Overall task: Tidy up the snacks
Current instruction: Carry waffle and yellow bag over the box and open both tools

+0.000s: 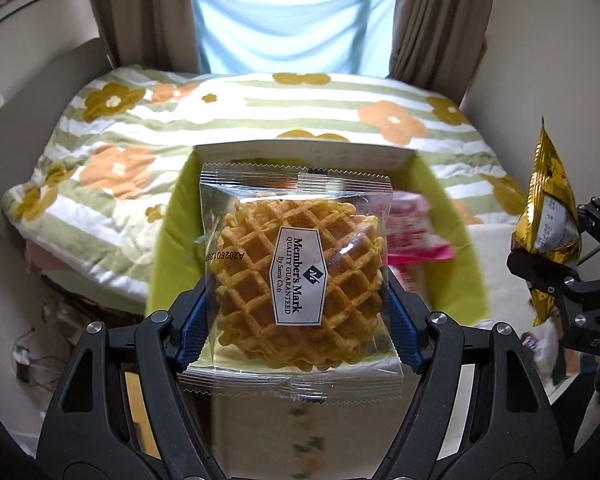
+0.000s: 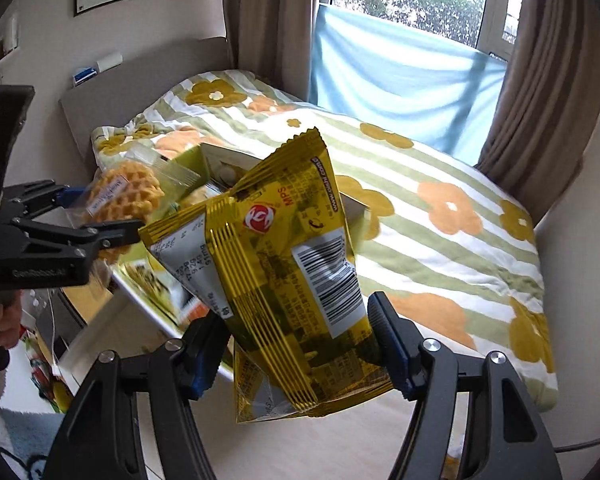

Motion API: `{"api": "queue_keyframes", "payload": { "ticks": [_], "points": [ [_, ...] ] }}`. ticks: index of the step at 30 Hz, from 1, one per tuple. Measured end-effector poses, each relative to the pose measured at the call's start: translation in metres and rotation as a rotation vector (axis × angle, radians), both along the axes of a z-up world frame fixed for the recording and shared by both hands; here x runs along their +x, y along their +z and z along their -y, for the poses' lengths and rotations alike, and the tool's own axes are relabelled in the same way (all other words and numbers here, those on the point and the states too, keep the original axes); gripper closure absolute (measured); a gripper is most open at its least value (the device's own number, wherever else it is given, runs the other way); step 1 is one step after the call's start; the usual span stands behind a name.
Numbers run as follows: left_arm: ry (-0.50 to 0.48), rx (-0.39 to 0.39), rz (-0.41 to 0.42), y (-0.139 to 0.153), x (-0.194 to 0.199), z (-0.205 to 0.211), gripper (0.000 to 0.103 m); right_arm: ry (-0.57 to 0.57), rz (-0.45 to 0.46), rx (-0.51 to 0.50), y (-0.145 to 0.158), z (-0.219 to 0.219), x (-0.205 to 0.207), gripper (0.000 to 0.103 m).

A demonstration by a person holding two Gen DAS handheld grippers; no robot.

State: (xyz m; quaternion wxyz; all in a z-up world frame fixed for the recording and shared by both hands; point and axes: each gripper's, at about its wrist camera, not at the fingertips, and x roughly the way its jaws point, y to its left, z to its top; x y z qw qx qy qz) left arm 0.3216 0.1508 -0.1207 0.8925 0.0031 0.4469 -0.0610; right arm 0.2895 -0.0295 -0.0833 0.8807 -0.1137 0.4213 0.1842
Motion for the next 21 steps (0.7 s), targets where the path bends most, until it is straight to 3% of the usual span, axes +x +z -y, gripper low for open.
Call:
{"api": "queue_keyframes", "payload": {
  "ticks": [8, 10, 12, 14, 21],
  "points": [
    [-0.047, 0.008, -0.081, -0.037, 0.037, -0.033, 0.030, -0.105, -0.093, 0.083, -0.026, -0.040, 0.030, 0.040],
    [-0.064, 0.022, -0.087, -0.041, 0.040, -0.030, 0.026, -0.128, -0.119, 0.104, -0.031, -0.040, 0.034, 0.040],
    [-0.070, 0.048, -0.080, -0.043, 0.040, -0.028, 0.009, -0.146, -0.147, 0.123, -0.037, -0.041, 0.039, 0.040],
    [-0.063, 0.052, -0.069, -0.044, 0.038, -0.029, 0.000, -0.161, -0.169, 0.133, -0.042, -0.044, 0.043, 0.040],
    [-0.022, 0.013, -0.102, -0.043, 0.026, -0.040, 0.000, -0.168, -0.232, 0.168, -0.053, -0.048, 0.052, 0.040]
  ]
}}
